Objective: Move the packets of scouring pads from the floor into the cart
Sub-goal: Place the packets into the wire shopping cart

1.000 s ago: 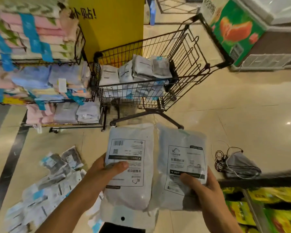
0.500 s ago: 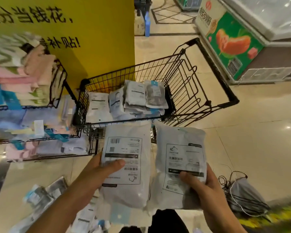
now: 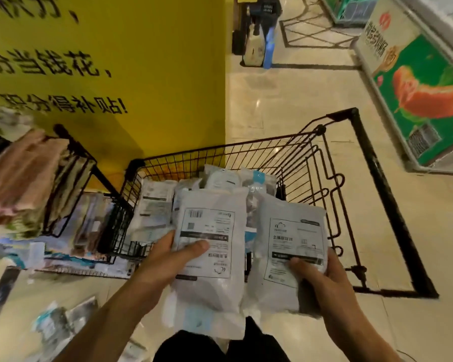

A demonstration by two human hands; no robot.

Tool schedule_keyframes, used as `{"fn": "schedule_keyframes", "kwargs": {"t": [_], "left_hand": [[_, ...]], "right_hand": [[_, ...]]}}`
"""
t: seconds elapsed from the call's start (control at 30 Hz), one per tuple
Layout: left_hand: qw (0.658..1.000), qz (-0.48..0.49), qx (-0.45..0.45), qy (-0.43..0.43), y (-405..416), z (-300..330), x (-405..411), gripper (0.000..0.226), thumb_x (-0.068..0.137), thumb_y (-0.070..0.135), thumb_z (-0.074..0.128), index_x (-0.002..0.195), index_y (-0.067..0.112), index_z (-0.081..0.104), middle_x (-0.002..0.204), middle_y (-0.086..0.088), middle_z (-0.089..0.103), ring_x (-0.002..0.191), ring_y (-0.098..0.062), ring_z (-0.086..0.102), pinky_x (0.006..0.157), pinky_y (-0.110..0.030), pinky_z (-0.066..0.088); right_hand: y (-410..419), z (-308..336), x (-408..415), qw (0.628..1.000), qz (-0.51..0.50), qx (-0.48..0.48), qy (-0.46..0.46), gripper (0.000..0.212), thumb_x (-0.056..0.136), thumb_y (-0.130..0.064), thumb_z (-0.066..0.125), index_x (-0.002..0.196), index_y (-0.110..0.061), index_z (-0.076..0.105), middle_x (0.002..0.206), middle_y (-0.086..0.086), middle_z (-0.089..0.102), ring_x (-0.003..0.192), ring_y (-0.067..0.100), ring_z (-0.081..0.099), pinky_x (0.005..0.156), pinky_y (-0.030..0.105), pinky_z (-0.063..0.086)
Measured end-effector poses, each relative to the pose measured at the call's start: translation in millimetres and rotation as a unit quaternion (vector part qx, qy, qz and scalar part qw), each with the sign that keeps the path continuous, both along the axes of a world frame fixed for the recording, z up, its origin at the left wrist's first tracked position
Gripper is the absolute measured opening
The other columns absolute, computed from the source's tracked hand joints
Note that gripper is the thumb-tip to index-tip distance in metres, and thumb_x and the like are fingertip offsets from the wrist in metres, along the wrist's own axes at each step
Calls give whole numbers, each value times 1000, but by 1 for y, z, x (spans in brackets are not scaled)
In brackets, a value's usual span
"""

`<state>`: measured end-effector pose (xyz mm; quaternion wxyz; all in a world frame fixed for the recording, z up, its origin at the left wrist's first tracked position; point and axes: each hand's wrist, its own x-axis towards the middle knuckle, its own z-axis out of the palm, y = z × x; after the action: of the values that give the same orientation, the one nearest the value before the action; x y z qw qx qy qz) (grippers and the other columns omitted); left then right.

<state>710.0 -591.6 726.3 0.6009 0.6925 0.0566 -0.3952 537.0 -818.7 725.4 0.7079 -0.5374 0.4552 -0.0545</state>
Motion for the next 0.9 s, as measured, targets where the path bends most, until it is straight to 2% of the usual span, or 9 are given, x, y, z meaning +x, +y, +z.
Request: {"fn": "schedule_keyframes", "kwargs": {"t": [0.07, 0.13, 0.2, 0.33, 0.43, 0.47, 0.57, 0.7, 0.9], "left_hand": [[1000, 19, 7, 7, -20, -7, 27, 29, 87, 20, 80, 115, 26, 73, 104, 1, 83, 93, -19, 80, 75, -34, 64], [999, 20, 24, 11, -38, -18, 58, 30, 87, 23, 81, 117, 26, 73, 105, -1, 83, 97, -23, 80, 82, -41, 65], [999, 12, 41, 11, -55, -34, 91, 32, 86, 24, 82, 118, 24, 73, 104, -3, 83, 97, -26, 80, 89, -47, 63], [998, -15, 60, -1, -95, -83, 159, 45, 79, 31, 85, 121, 23, 72, 105, -4, 83, 95, -25, 80, 89, -49, 63], [998, -36, 59, 7, -117, -125, 188, 35, 86, 29, 80, 120, 25, 71, 104, -3, 83, 92, -23, 81, 69, -35, 63], [997, -39, 58, 12, -124, -139, 193, 30, 89, 27, 78, 119, 25, 71, 103, -3, 83, 90, -22, 81, 67, -32, 61], [996, -54, 65, 9, -139, -172, 206, 29, 90, 22, 77, 119, 24, 71, 105, -3, 83, 92, -22, 81, 74, -36, 61], [994, -57, 95, -4, -151, -209, 213, 34, 87, 20, 81, 120, 24, 73, 105, 0, 83, 99, -23, 79, 83, -38, 61], [987, -40, 141, -63, -156, -234, 209, 30, 85, 24, 85, 112, 29, 75, 97, 11, 83, 87, -10, 79, 74, -30, 60]], "right_hand": [[-20, -6, 29, 1000, -1, 2, 4, 42, 91, 4, 70, 119, -26, 61, 109, 2, 78, 99, 26, 76, 71, 37, 63], [-39, -17, 60, 1000, -3, -5, 5, 41, 92, 2, 71, 120, -26, 61, 110, 1, 77, 101, 23, 75, 68, 32, 63], [-56, -38, 90, 1000, -2, -15, 9, 40, 92, 1, 72, 119, -26, 62, 109, 0, 78, 98, 21, 76, 72, 33, 61], [-87, -101, 152, 999, -13, -36, 23, 41, 88, 1, 75, 117, -26, 66, 106, -1, 81, 86, 13, 79, 69, 31, 61], [-103, -148, 186, 998, -30, -35, 33, 41, 87, -1, 77, 117, -27, 64, 104, -1, 81, 84, 14, 80, 59, 29, 63], [-109, -163, 193, 998, -28, -38, 34, 42, 87, -2, 77, 118, -27, 64, 103, -2, 81, 85, 15, 80, 60, 28, 63], [-119, -202, 208, 998, -15, -41, 49, 43, 85, -3, 79, 117, -26, 63, 101, -4, 81, 87, 13, 79, 66, 27, 64], [-122, -236, 215, 996, 4, -48, 79, 43, 83, -7, 80, 116, -30, 63, 103, -6, 81, 97, 17, 78, 86, 44, 66], [-126, -255, 213, 990, 22, -104, 91, 41, 85, -14, 82, 115, -34, 62, 100, -12, 79, 94, 9, 76, 83, 34, 62]]}}
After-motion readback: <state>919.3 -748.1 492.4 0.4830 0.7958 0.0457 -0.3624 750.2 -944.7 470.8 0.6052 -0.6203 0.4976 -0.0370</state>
